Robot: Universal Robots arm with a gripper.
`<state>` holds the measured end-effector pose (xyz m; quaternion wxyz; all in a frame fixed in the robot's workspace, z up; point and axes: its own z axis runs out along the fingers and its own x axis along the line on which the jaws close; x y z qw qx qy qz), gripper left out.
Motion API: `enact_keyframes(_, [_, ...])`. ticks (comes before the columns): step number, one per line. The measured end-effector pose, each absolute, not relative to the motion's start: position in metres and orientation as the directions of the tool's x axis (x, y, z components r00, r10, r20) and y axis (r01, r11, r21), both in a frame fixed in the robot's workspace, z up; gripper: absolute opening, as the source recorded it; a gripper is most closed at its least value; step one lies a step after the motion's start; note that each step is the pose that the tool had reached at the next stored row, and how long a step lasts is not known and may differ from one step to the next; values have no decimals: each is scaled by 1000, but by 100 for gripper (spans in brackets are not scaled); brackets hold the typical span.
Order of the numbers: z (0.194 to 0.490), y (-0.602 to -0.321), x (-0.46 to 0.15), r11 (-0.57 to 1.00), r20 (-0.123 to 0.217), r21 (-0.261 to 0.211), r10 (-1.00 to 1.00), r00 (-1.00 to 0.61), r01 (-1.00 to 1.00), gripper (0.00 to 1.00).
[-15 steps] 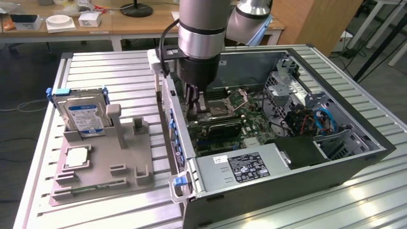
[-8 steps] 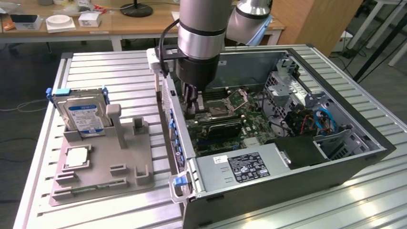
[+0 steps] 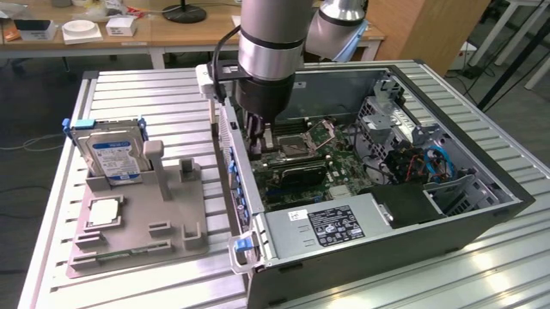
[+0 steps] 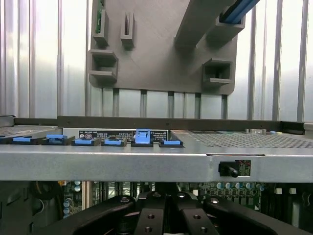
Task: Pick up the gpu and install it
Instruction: 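Press down on the gpu until it lock into place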
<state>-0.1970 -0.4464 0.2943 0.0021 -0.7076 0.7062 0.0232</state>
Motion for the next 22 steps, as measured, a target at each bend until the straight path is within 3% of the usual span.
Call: enact_keyframes(22, [294, -446, -200, -2, -33, 30, -999, 1, -1000, 11])
